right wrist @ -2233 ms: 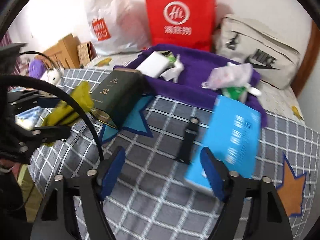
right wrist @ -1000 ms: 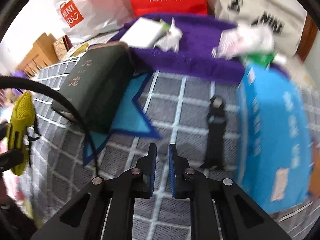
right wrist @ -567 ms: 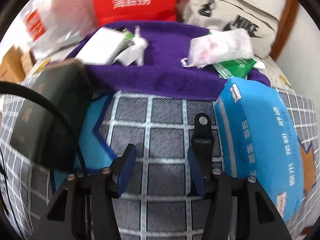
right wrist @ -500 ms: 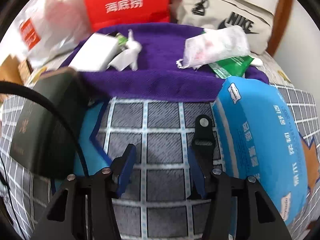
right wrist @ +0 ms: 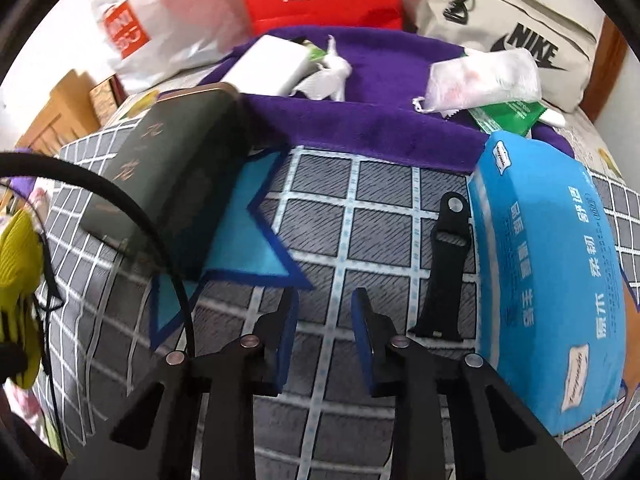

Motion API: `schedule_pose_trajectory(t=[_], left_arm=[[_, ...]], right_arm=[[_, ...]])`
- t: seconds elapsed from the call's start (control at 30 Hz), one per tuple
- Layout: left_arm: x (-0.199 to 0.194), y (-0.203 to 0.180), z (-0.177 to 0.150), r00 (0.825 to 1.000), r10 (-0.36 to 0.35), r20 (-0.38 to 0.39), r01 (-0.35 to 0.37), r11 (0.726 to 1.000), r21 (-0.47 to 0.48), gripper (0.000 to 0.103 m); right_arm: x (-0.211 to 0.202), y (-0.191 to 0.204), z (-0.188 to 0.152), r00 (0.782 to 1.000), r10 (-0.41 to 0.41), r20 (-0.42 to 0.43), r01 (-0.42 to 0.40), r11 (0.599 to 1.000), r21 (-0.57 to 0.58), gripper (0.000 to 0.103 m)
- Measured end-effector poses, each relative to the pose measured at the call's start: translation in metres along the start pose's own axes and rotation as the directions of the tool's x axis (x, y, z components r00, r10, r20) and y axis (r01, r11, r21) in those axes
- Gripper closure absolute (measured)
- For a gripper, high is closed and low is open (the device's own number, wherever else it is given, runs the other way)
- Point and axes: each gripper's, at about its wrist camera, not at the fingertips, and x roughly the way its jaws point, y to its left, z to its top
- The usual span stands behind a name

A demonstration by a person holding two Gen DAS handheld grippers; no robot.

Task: Organize soft objects
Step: 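Move the right tool toward the black watch strap while the left tool holds the yellow bag, then close the right tool on the black watch strap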

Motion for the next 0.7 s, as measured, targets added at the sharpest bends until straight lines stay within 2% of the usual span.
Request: schedule_pose_trajectory(t=[0.1, 0.2, 0.27, 0.4, 0.47, 0.57, 0.7], left_arm=[[0.000, 0.001, 0.000, 1.000, 0.005, -0.004, -0.005, 1.000, -0.001, 0.033], [0.001, 0.001, 0.000, 1.000, 0.004, -0.005, -0.004, 1.000, -0.004, 0.033], [0.002, 0.001, 0.001, 1.000, 0.002, -0.006, -0.002, 1.000, -0.006, 0.032], [0.003, -0.001, 0.000, 1.000, -0.013, -0.004, 0.013, 1.000, -0.004, 0.032], [0.003, -0.002, -0.001, 1.000, -0.021, -0.001, 0.021, 1.000, 0.000, 0.032], [0.001, -0.001, -0.001, 1.000, -0.024, 0.005, 0.024, 1.000, 0.002, 0.032], [0.001, 0.001, 0.000, 1.000, -0.027, 0.012, 0.027, 1.000, -0.007, 0.032]], right_arm=[[-0.011, 0.006, -0.003, 0.998, -0.049, 0.039, 0.050, 0.997, -0.051, 0.074], [-0.014, 0.005, -0.001, 0.993, -0.095, 0.064, 0.100, 0.993, -0.068, 0.068], [-0.011, 0.002, 0.002, 0.991, -0.107, 0.080, 0.111, 0.992, -0.057, 0.055], [0.003, -0.005, 0.016, 0.968, -0.233, 0.097, 0.235, 0.972, -0.016, 0.051], [0.008, -0.008, 0.020, 0.957, -0.279, 0.085, 0.280, 0.960, -0.005, 0.045], [0.014, -0.012, 0.022, 0.940, -0.332, 0.079, 0.332, 0.943, 0.012, 0.042], [0.022, -0.011, 0.026, 0.929, -0.357, 0.094, 0.357, 0.934, 0.024, 0.030]])
